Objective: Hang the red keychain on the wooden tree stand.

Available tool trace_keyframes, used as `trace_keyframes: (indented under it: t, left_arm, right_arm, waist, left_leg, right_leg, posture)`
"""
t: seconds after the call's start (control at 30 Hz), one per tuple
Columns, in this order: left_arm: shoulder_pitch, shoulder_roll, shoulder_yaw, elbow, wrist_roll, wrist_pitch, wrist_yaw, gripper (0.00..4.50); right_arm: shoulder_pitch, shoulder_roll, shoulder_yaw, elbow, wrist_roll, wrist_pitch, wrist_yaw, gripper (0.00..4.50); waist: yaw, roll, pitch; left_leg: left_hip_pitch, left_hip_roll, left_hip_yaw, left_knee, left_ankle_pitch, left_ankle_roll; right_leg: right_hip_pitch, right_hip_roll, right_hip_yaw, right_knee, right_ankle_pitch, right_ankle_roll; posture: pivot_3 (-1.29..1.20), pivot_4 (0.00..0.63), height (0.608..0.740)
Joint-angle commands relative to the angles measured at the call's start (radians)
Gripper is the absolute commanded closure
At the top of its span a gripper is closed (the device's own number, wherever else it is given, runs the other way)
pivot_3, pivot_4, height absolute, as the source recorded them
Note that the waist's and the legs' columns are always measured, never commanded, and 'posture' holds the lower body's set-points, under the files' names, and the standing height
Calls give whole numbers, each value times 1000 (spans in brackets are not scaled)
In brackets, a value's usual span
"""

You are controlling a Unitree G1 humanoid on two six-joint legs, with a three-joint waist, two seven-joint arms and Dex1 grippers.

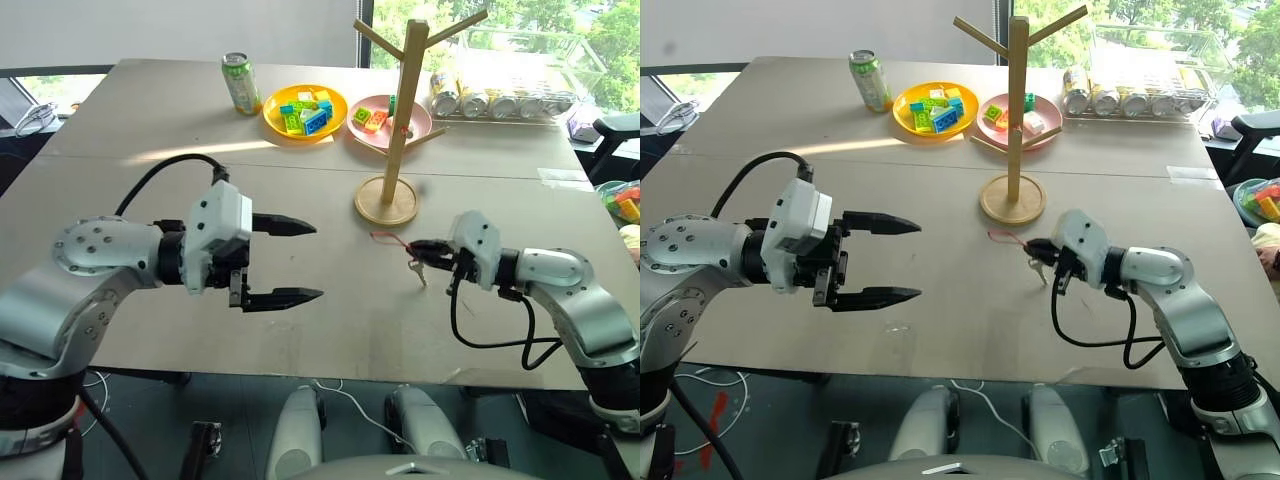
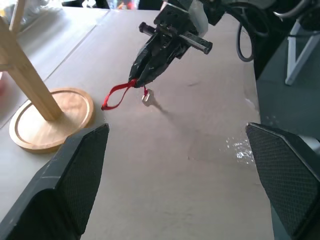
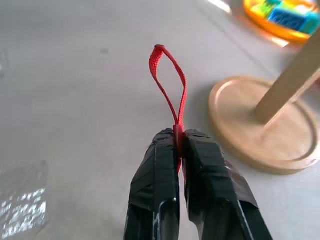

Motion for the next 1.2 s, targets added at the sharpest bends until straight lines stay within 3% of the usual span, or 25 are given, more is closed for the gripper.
trace_keyframes:
  t: [0.03,0.4,0.77,1.2]
  left_arm:
    - [-45,-12,64,-15,-41,26,88,0]
    - [-201,-148,86,69,-73,39,311,0]
    - [-212,-172,55,88,-38,5,306,0]
    - [-225,-177,51,99,-40,-2,304,0]
  right_arm:
    - [-38,55,-82,-103,49,51,-121,4436]
    - [-135,123,-64,-90,-63,-90,-281,4436]
    - [-176,133,-56,30,-118,-185,-301,4436]
    - [-95,130,-103,-19,-39,-263,-249,4436]
  waist:
    - [-1,0,0]
    - [-2,0,0]
    - [0,0,0]
    - [0,0,0]
  left_leg:
    - [0,0,0,0,0,0]
    - [0,0,0,1,0,0]
    - [0,0,0,1,0,0]
    - [0,0,0,1,0,0]
  right_leg:
    - [0,0,0,0,0,0]
    - [0,0,0,0,0,0]
    - [0,0,0,1,0,0]
    - [0,0,0,1,0,0]
  posture:
    - [0,150,733]
    - [0,150,733]
    - [0,150,733]
    - [0,150,733]
